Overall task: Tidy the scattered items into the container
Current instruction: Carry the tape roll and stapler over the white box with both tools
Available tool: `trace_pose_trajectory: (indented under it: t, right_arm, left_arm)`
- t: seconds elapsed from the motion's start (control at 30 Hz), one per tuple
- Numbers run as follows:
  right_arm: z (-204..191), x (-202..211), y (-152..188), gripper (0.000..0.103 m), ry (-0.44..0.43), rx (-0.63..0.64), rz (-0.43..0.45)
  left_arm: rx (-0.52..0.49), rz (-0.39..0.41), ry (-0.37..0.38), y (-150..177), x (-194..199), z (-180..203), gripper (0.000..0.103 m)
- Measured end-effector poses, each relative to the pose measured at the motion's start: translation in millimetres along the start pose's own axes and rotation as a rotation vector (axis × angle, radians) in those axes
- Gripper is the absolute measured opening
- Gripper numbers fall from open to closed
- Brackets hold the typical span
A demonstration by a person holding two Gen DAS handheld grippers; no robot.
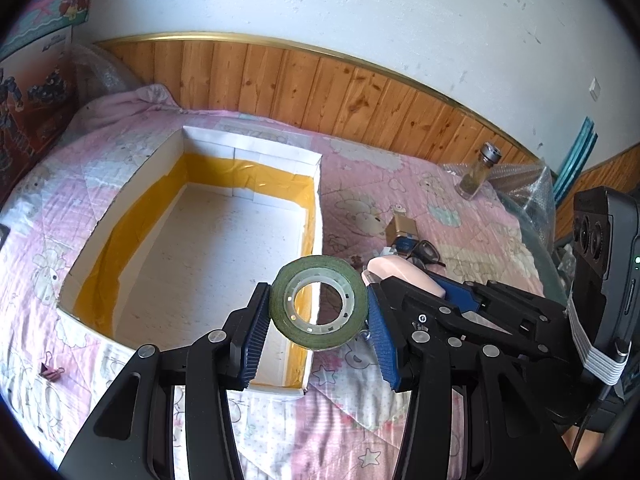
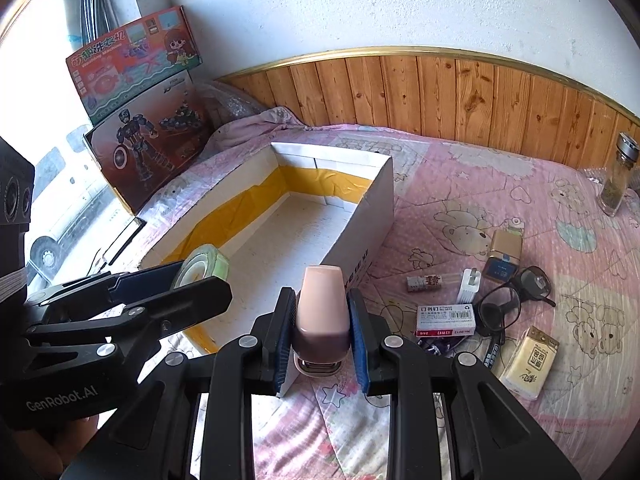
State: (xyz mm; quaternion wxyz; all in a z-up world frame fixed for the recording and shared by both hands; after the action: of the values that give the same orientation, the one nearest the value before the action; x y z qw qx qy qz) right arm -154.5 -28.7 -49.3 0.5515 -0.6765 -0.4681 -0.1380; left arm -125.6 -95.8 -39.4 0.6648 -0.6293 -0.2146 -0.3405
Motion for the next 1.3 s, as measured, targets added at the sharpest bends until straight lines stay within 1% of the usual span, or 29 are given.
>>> trace_pose_trajectory:
  t: [0.53,0.93,1.3]
  right_arm:
    - [-26,-24,-21,0.027,-0.027,0.058,-0.031]
    - [-37,-49,-32,0.027,-0.045,0.077,-0.073]
    - [-42,-73,-44,0.027,-0.057,0.092,-0.110]
  left_arm:
    - [0.056,0.003,-0.016,-16,-2,-41,0.049]
    - [0.104,-0.028,-0.029,-16,-16,-75,0.049]
    - [0.111,-0.054,-0.038,-26,-35,-97,0.049]
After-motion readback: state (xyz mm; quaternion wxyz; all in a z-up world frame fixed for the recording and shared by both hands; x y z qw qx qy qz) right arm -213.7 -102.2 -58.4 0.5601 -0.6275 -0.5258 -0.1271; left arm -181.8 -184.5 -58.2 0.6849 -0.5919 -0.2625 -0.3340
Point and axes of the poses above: each gripper's, at about its wrist camera, not at the fingertips, and x roughly against the way its jaws point, z to its right, y to its underside, the point moved 10 cm from there along -x, roughly the way its jaws point, and after that the axes turned 13 degrees about -x, right-handed, at the moved point
